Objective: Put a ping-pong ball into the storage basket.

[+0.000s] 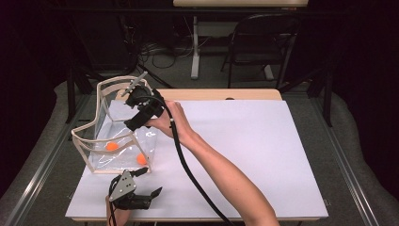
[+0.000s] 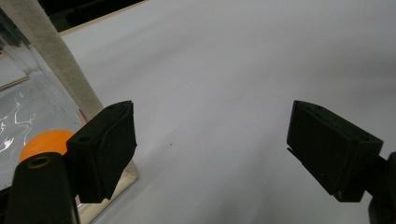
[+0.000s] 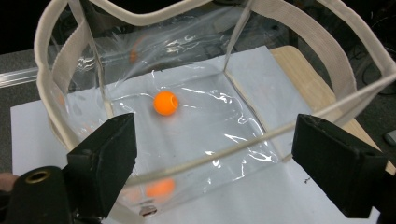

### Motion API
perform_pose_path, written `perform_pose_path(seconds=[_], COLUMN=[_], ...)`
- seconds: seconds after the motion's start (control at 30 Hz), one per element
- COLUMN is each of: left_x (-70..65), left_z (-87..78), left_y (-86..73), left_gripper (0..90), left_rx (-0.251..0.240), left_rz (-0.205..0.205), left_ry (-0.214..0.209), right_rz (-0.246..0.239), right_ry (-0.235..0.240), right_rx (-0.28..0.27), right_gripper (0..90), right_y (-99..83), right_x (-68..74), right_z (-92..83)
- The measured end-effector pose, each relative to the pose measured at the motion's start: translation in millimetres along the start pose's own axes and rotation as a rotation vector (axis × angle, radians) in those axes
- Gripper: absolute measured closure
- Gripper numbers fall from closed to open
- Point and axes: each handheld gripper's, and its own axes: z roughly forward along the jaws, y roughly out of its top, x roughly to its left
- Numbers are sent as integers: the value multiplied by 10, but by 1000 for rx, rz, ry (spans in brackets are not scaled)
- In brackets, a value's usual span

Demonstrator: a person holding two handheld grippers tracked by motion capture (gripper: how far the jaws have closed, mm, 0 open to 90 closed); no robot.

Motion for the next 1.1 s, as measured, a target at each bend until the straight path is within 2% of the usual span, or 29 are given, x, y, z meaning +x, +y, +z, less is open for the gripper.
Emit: perform_pose_path(seconds=[0.2, 0.6, 1.1], left_x=[-1, 3, -9], left_z=[9, -4, -21], left_y=[-8, -17, -13], left_gripper=[157, 157, 157], left_rx=[4, 9, 5], left_rz=[-7, -7, 1], left_ry=[4, 7, 7], right_rz=[17, 26, 50], right_ry=[2, -27, -65], right_rx=[-18, -48, -33], right_gripper=[117, 75, 75], right_y=[-139, -321, -693], right_x=[-72, -180, -280], right_z=[-98, -352, -563])
